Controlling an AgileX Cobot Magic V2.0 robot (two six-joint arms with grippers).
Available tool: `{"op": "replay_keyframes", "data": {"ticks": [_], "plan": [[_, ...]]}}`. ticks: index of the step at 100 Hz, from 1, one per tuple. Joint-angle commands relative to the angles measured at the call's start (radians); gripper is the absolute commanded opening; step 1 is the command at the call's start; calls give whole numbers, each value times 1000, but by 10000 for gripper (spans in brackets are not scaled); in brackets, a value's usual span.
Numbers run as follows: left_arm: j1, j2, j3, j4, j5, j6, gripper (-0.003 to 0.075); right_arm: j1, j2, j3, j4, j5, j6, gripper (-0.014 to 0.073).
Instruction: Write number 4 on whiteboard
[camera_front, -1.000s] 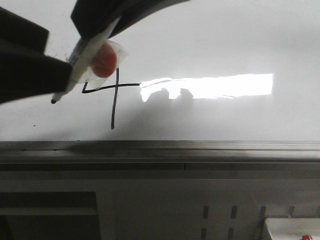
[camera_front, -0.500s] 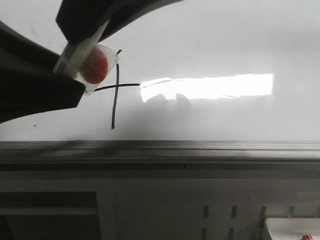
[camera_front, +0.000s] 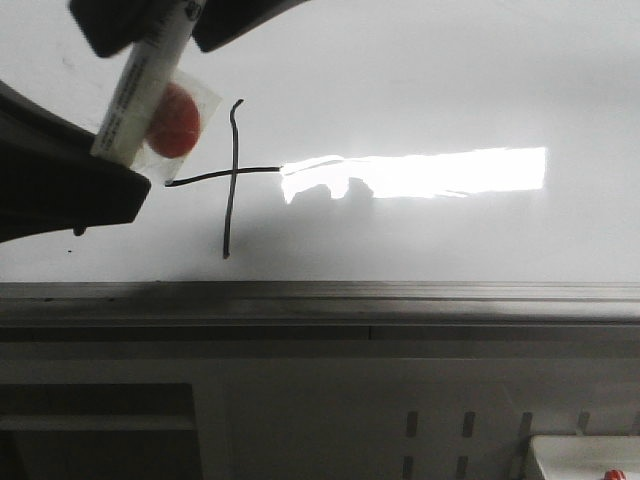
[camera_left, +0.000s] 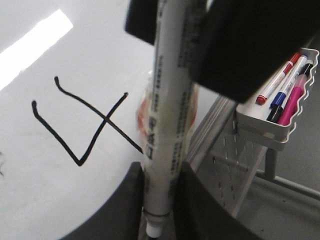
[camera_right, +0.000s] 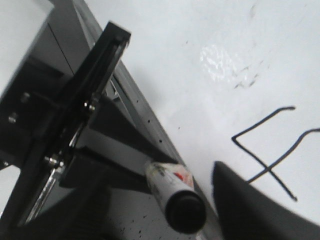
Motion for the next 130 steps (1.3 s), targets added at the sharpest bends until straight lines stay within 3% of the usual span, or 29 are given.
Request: {"op": "replay_keyframes", "data": {"ticks": [1, 15, 31, 47, 117, 124, 130], "plan": [[5, -14, -32, -139, -50, -17, -20, -14, -50, -36, -30, -130, -12, 609], [85, -14, -44, -549, -1, -17, -20, -55, -100, -36, -30, -187, -12, 647], [221, -9, -49, -747, 68, -17, -20, -78, -146, -36, -30, -183, -12, 647], [279, 9, -81, -779, 193, -17, -20, -78, -156, -36, -30, -181, -12, 647], [279, 103, -140, -827, 220, -17, -16, -78, -156, -36, -30, -138, -12, 647], [279, 103, -140, -827, 215, -17, 28, -78, -156, -36, -30, -138, -12, 647], [279, 103, -140, -827, 216, -17, 115, -78, -156, -36, -30, -138, -12, 647]]}}
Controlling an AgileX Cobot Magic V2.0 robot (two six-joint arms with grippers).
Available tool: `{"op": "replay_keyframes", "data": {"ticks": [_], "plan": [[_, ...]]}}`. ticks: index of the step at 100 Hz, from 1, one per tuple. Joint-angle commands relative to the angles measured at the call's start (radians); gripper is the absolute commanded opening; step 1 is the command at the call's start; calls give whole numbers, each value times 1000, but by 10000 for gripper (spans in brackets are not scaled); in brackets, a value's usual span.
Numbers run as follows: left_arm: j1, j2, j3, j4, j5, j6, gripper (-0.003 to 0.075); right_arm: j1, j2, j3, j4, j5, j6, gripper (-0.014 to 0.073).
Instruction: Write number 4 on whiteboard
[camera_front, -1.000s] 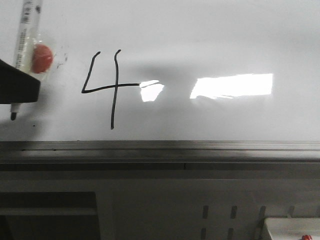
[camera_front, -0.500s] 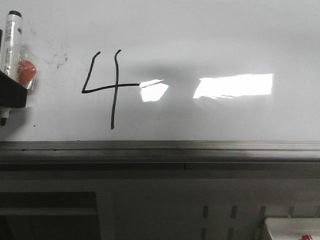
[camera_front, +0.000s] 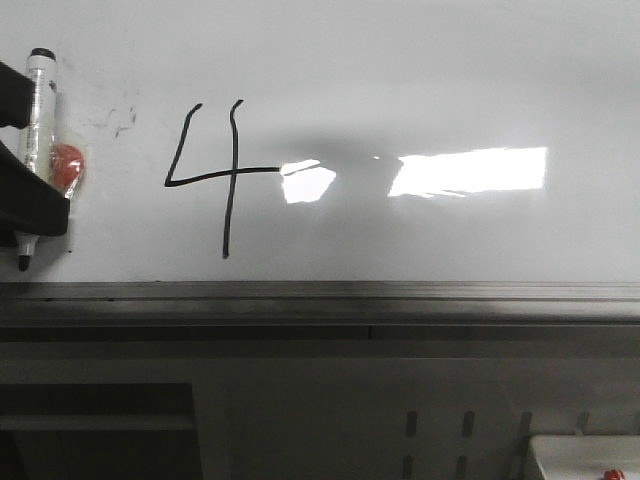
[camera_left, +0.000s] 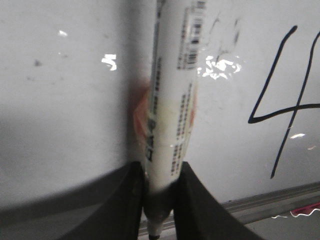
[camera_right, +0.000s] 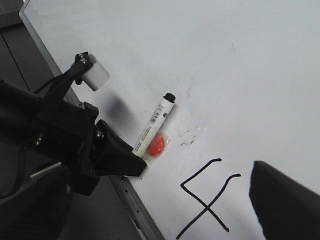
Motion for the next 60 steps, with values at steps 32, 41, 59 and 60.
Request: {"op": "replay_keyframes", "data": {"ticks": [32, 41, 59, 60], "plan": [[3, -59, -31, 1, -56, -10, 391, -7, -32, -36, -4, -60, 0, 631], [3, -122, -31, 26, -40, -10, 389, -7, -54, -32, -4, -51, 0, 496], [3, -319, -31, 50, -36, -8, 260, -7, -140, 39, -4, -57, 2, -38], [3, -328, -31, 57, -36, -8, 246, -7, -140, 44, -4, -57, 2, -59]]}}
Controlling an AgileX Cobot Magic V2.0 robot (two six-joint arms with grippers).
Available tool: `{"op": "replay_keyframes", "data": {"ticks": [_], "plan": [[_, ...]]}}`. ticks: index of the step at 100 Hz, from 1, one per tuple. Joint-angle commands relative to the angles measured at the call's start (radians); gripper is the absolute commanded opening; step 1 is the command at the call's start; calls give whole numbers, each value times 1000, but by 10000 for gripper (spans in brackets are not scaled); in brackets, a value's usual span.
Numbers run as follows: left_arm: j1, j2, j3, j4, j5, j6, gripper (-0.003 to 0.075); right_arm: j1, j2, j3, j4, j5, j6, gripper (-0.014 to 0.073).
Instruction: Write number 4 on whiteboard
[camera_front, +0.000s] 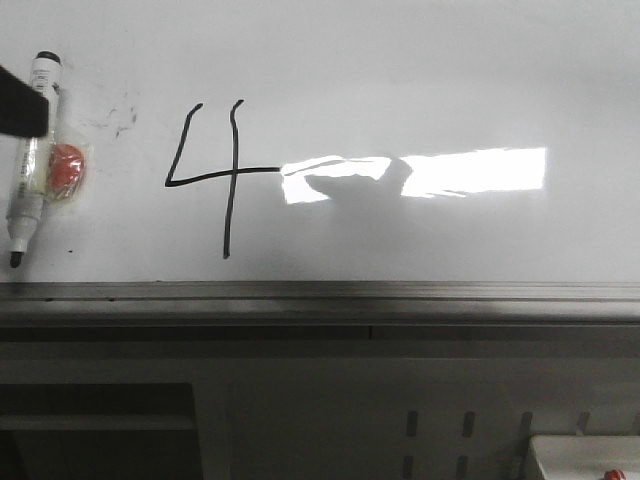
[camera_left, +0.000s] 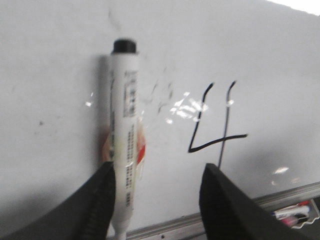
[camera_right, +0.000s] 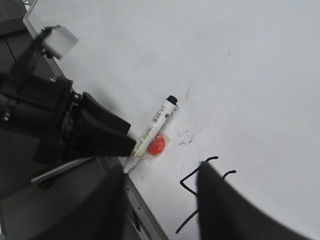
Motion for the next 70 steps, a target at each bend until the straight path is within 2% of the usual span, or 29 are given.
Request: {"op": "replay_keyframes", "data": {"ticks": [1, 12, 23, 36, 53, 70], "plan": [[3, -103, -31, 18, -56, -8, 217, -7, -71, 16, 0, -73, -2, -77], [3, -237, -29, 129, -29, -8, -22, -7, -171, 122, 0, -112, -2, -64], [3, -363, -10, 239, 26, -5, -20, -7, -296, 266, 0, -212, -2, -64], [3, -520, 64, 315, 28, -5, -20, -7, -467, 452, 0, -333, -2, -64], [3, -686, 173, 356, 23, -5, -20, -7, -675, 663, 0, -362, -2, -64], [3, -764, 197, 349, 31, -5, -20, -7, -808, 767, 0, -362, -2, -64]]}}
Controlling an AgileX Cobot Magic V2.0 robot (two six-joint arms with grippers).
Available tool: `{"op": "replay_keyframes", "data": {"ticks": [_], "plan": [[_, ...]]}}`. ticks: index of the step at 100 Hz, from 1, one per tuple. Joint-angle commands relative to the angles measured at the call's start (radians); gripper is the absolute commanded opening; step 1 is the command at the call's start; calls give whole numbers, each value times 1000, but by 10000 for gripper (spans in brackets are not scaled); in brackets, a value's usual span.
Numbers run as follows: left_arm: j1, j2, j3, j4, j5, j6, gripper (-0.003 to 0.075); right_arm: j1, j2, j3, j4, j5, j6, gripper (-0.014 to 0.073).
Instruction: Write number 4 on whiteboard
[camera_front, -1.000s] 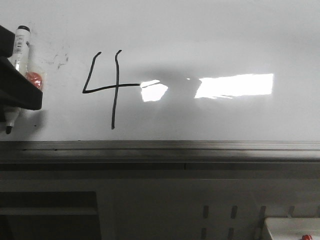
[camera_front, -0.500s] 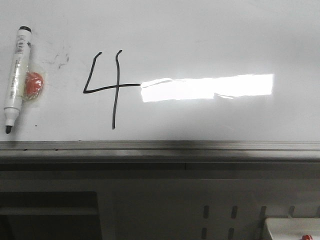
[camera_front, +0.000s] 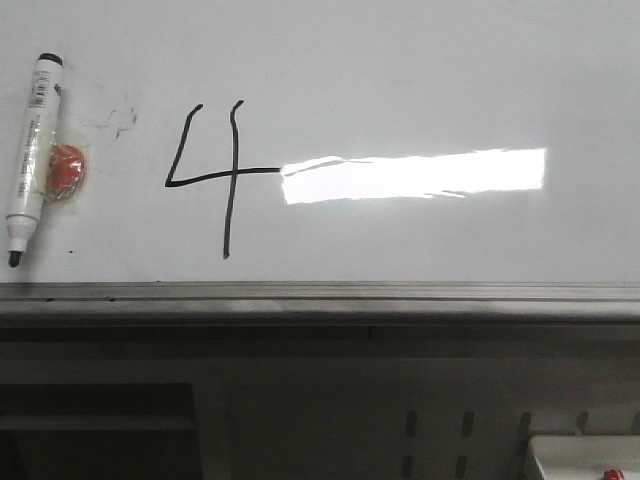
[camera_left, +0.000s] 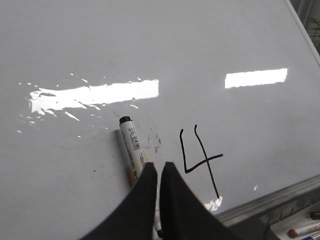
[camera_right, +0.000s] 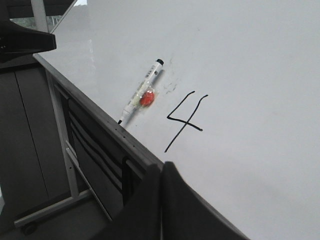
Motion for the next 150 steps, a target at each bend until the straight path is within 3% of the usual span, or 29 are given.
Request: {"op": "replay_keyframes", "data": {"ticks": [1, 64, 112, 132, 150], "plan": [[2, -13, -21, -1, -73, -5, -20, -7, -48, 10, 0, -92, -4, -64], [8, -13, 1, 13, -75, -5, -20, -7, -71, 29, 0, -91, -4, -64], [403, -106, 291, 25, -103, -3, -20, -7, -71, 29, 0, -91, -4, -64], [451, -106, 294, 17, 28, 42, -20, -7, -71, 29, 0, -91, -4, -64], [451, -106, 294, 11, 29, 42, -20, -7, -71, 29, 0, -91, -4, -64]]}}
